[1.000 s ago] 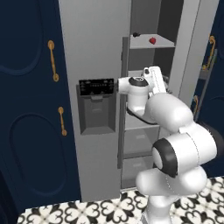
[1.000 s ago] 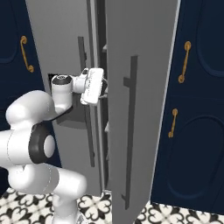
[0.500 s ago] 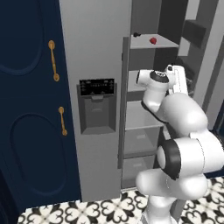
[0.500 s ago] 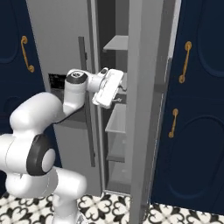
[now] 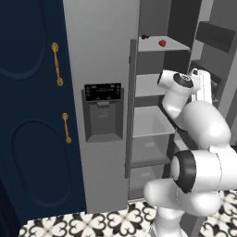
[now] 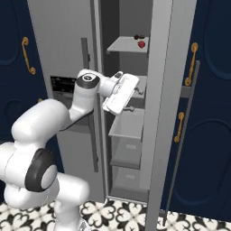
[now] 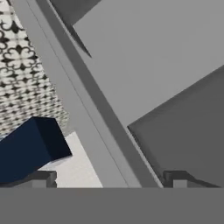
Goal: Take the strawberry from the fridge and place it on top of the pancake, located on the dining counter.
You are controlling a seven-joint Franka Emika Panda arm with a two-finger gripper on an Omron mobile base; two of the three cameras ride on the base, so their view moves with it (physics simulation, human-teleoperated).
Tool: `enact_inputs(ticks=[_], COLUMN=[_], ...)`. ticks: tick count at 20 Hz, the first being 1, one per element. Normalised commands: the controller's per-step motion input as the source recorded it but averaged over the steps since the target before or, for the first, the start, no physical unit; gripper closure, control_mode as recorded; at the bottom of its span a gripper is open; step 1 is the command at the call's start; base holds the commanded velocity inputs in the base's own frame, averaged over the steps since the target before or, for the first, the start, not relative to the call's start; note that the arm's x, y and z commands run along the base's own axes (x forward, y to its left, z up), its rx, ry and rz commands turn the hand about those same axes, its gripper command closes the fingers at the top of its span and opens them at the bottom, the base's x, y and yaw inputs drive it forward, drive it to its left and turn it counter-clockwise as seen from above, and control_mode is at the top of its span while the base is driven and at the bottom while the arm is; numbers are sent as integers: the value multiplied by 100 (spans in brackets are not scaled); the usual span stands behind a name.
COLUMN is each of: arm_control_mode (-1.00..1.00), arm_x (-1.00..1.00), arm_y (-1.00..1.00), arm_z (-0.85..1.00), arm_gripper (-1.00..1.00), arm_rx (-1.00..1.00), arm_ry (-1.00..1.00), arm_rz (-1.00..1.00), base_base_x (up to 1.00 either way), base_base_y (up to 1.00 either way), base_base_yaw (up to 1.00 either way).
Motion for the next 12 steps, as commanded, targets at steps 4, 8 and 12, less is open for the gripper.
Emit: enact_inputs(ticks=[4, 8, 12], arm_control_mode=[-100, -100, -100], arm_x=[-29, -9, -79], arm_y=[75, 81, 66], arm_z=[5, -4, -17], arm_gripper=[-100, -100, -100], arm_rx=[17, 74, 98], arm_ry=[-9, -51, -51], arm_rz=[2, -11, -24], base_base_x=[0, 0, 0], base_base_y=[0, 0, 0], base_base_yaw=[0, 0, 0])
